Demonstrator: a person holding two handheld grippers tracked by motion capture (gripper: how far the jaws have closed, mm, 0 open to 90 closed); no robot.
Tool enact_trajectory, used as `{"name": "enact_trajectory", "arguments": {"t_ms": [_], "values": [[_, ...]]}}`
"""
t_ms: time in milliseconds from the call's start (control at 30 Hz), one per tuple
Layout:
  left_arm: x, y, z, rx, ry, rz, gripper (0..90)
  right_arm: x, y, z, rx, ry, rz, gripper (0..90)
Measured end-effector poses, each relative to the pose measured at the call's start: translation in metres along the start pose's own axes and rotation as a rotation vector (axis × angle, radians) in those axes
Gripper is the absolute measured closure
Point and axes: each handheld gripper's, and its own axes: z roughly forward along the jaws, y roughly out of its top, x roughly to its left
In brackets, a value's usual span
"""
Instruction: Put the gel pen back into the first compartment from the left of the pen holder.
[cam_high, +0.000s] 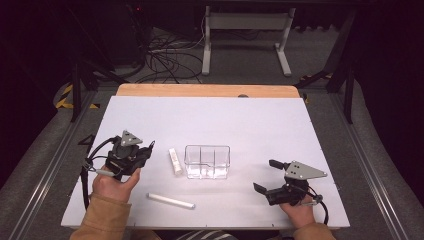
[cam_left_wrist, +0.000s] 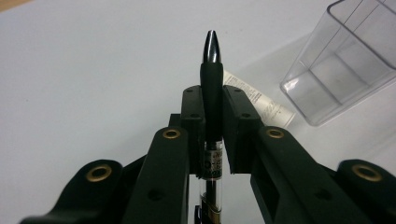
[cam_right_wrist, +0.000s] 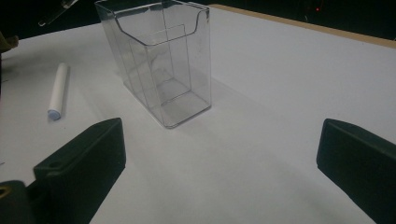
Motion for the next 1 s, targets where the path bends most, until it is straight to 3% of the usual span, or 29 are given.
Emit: {"name": "enact_trajectory", "arguments": {"t_ms": [100,200,267,567,867,1000], "values": [[-0.001,0.001,-0.002,0.000,-0.001,-0.002,80.1,0.000,0.000,0.000,0.000,0.001,0.000,1.7],[-0.001,0.002,-0.004,-0.030,-0.017,0.006,80.1,0.000,0.000,0.000,0.000,0.000,0.001,1.7],[0.001,0.002,-0.009,-0.077,-0.061,-0.005,80.1,-0.001,0.000,0.000,0.001,0.002,-0.002,1.7],[0.005,0.005,-0.031,-0.260,-0.151,-0.019,80.1,0.000,0.000,0.000,0.001,0.003,0.003,1.7],[0.008,0.010,-0.036,-0.365,-0.230,-0.054,80.1,-0.001,0.000,0.000,-0.001,0.002,0.000,1.7],[0.006,0.011,-0.037,-0.415,-0.265,-0.045,80.0,-0.001,0.000,0.000,0.000,0.004,-0.002,1.7]]}}
